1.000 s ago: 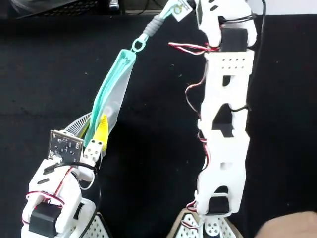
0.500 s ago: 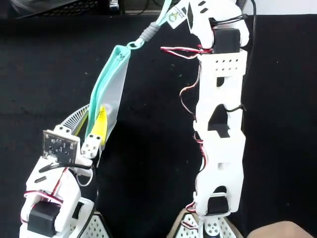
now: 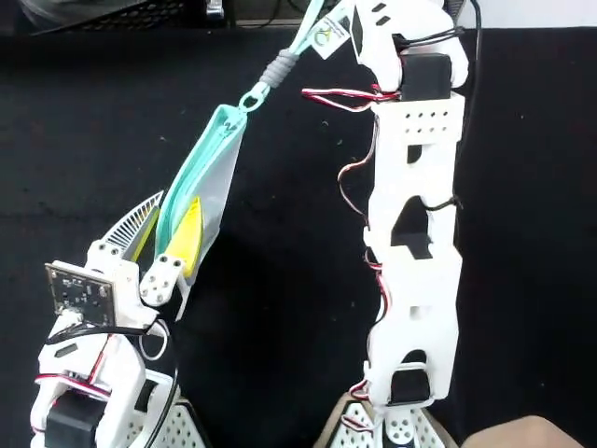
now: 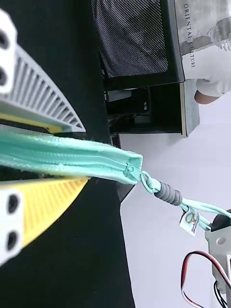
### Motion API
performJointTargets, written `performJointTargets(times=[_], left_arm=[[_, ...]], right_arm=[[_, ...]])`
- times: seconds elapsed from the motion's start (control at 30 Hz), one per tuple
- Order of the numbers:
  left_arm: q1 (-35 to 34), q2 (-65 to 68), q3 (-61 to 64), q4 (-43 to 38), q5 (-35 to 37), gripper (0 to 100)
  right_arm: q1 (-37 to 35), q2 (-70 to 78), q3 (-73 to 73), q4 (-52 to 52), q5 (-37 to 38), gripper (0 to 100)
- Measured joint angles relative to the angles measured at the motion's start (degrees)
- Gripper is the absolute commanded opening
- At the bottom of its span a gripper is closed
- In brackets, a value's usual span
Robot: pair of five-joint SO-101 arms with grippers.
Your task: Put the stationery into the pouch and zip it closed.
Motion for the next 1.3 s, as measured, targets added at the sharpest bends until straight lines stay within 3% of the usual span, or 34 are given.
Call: performJointTargets(times=[0.1, 0.33, 0.8, 1.2, 1.3], left_arm=[[0.0, 0.0, 0.0, 0.0, 0.0, 3], [0.1, 0.1, 0.0, 0.1, -5.2, 3], [0.2, -0.2, -0.3, 2.5, -6.0, 3], [0.3, 0.1, -0.3, 2.6, -6.0, 3], [0.3, 0.1, -0.3, 3.0, -6.0, 3]], right_arm=[[-0.1, 0.0, 0.0, 0.0, 0.0, 1.2], [-0.1, 0.5, 0.0, -1.5, 0.0, 1.3], [1.6, 7.0, -0.4, -16.6, -0.1, 1.3], [4.8, 8.2, -0.4, -16.5, -0.2, 1.4], [4.9, 8.3, -3.0, -11.4, -0.2, 1.6]])
